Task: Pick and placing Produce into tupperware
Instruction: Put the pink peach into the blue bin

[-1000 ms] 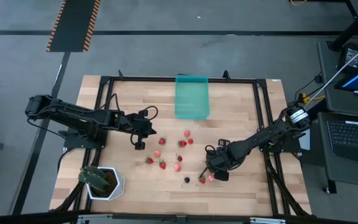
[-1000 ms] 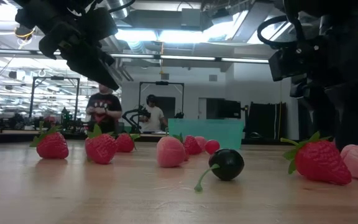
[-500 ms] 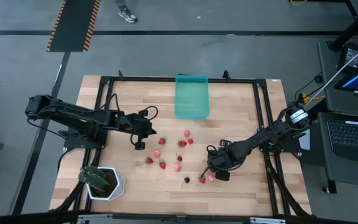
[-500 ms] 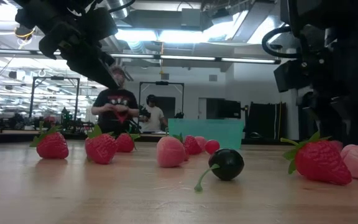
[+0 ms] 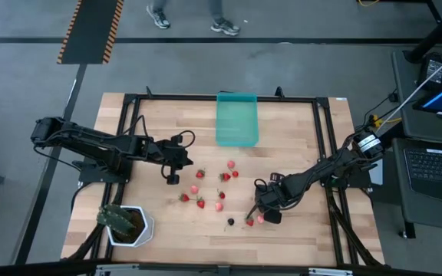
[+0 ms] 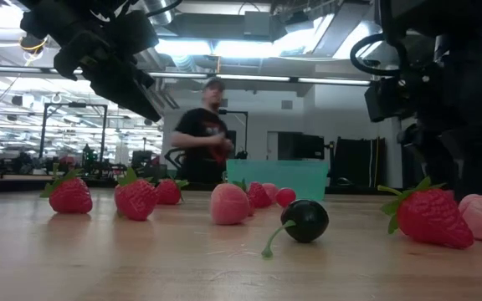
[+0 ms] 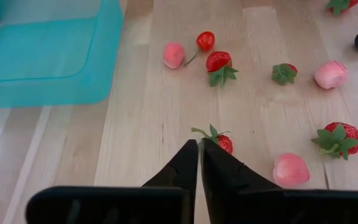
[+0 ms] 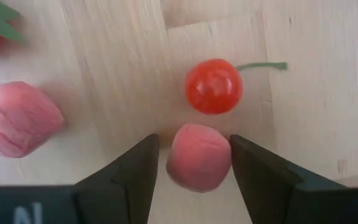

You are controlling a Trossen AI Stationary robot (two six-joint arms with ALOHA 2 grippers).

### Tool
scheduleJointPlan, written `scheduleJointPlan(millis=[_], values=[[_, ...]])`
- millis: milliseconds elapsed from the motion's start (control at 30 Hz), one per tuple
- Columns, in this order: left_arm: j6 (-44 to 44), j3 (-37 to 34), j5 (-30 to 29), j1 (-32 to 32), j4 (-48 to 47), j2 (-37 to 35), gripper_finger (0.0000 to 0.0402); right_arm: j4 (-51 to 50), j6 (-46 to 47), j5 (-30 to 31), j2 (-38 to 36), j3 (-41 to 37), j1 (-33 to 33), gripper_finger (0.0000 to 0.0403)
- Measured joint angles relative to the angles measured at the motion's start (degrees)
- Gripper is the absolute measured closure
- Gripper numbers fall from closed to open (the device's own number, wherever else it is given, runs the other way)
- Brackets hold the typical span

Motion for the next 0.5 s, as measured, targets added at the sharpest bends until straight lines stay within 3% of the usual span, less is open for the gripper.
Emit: scheduleJointPlan(millis=[233, 500], values=[[0.0, 0.0, 0.0, 0.0, 0.0, 0.0, 0.0397, -0.2, -0.1, 0.0, 0.0, 0.0, 0.0, 0.0216], [0.0, 0.0, -0.6, 0.0, 0.0, 0.0, 0.0391, -1.3, -0.2, -0.2, 0.0, 0.0, -0.1, 0.0315]])
